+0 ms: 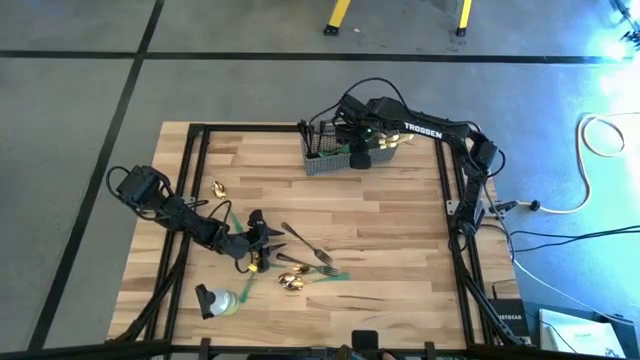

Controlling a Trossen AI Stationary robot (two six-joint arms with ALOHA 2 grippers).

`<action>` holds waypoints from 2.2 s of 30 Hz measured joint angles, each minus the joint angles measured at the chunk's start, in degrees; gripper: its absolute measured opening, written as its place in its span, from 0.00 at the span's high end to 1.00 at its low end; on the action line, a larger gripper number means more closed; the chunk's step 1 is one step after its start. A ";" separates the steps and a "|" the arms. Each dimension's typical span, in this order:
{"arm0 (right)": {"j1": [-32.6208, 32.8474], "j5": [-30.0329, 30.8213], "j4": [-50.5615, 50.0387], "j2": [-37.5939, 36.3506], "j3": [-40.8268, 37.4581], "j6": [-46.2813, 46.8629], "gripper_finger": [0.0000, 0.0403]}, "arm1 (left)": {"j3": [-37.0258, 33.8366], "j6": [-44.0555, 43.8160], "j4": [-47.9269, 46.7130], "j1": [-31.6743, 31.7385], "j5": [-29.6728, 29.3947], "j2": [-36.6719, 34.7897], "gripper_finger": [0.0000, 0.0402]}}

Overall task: Sort silverware
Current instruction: Put the green spoon into the gray organizer

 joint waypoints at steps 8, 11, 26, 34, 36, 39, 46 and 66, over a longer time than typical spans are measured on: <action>0.00 0.07 -0.05 0.00 0.00 0.07 0.81 | 0.00 0.00 0.00 0.00 0.00 0.00 0.65; 0.01 0.15 -0.03 0.00 0.00 0.30 0.76 | 0.00 0.00 0.00 -0.02 0.00 0.00 0.65; 0.13 2.64 2.95 -0.31 -2.06 -2.73 0.67 | 0.00 0.00 0.02 0.00 0.00 0.00 0.65; 0.98 3.68 2.90 -0.13 -2.16 -11.89 0.67 | 0.00 0.00 0.00 0.00 0.00 0.00 0.65; 1.53 3.87 2.71 -0.13 -2.16 -15.91 0.67 | 0.00 0.00 -0.02 0.00 0.02 0.00 0.65; 2.43 4.14 2.29 -0.13 -2.16 -22.02 0.67 | 0.00 0.00 -0.02 -0.01 0.00 0.00 0.65; 4.62 8.02 1.82 -0.11 -2.19 -31.05 0.67 | 0.00 -0.02 -0.02 -0.02 0.02 0.00 0.65; 5.29 3.60 3.34 0.26 1.73 -19.47 0.67 | 0.00 0.00 -0.02 -0.02 0.02 0.00 0.65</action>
